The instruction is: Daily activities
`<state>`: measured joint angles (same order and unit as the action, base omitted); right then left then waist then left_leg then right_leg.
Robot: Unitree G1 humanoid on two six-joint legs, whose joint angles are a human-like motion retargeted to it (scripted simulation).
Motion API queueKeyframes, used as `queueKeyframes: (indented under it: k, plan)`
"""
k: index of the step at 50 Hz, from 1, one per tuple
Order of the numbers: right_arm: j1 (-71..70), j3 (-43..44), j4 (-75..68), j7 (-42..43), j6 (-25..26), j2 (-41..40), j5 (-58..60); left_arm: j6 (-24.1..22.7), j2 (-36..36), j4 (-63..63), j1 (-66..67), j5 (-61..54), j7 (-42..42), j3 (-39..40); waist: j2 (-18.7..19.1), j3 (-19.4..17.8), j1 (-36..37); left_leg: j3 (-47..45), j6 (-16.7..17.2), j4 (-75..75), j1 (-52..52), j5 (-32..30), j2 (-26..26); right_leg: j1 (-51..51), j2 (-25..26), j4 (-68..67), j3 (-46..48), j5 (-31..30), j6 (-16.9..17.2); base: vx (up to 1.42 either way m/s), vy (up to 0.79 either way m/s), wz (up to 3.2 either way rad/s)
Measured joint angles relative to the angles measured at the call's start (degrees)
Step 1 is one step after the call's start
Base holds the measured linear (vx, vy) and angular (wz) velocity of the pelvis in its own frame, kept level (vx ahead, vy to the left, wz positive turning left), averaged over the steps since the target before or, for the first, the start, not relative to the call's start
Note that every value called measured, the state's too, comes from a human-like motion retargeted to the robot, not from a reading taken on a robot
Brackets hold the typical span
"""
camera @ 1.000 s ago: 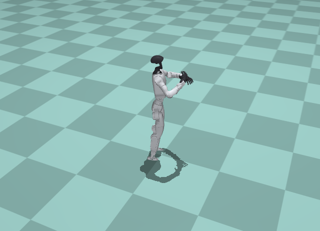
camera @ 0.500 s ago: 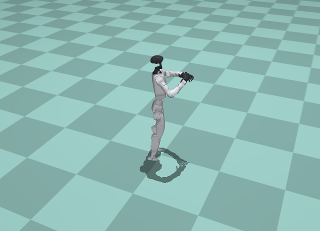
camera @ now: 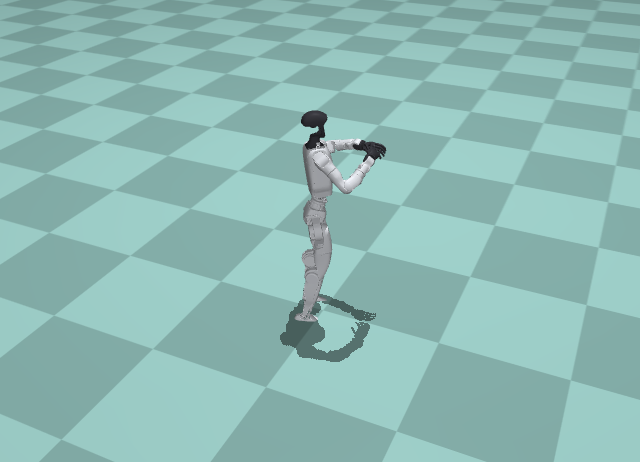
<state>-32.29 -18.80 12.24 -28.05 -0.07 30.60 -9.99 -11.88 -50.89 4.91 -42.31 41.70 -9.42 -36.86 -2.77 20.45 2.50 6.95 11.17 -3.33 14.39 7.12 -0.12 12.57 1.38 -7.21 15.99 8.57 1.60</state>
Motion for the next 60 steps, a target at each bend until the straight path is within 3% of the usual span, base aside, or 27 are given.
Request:
queueKeyframes:
  k: [31,40,49,60]
  plan:
    - [-5.8,-0.4,-1.3,-7.8,0.9,3.4,9.1,2.2,2.4,-2.1,1.1,3.4,-3.0,4.5,0.0,-2.4,0.9,3.2,3.2,0.0,0.8,-1.1,-0.4,-1.0,0.2,-0.1,3.4,-0.1,-2.1,0.0,0.0,0.18]
    - [-3.5,0.2,-6.6,-8.4,1.3,8.6,18.3,4.3,-1.0,-2.1,8.1,3.7,3.9,14.3,-0.7,-4.0,2.7,4.0,3.8,0.0,1.5,-1.8,-1.1,-0.9,0.0,0.0,4.5,-0.2,-2.6,-0.01,0.0,0.22]
    - [-3.9,-0.7,-25.9,1.8,0.5,6.8,25.6,5.6,0.7,-2.9,19.8,-1.3,15.7,26.1,-0.3,-5.7,4.7,4.5,3.8,-0.1,1.6,-2.2,-1.7,-1.3,-0.2,0.0,5.5,-0.3,-2.8,-0.01,0.01,0.12]
    - [-11.2,-7.9,-48.9,22.5,-5.8,0.2,26.8,2.0,4.3,-1.0,30.3,-8.8,29.0,27.8,-0.4,-8.3,8.1,5.4,3.8,-0.1,1.5,-2.4,-2.8,-1.9,-0.9,-0.3,7.4,0.7,-3.6,0.01,-0.01,0.13]
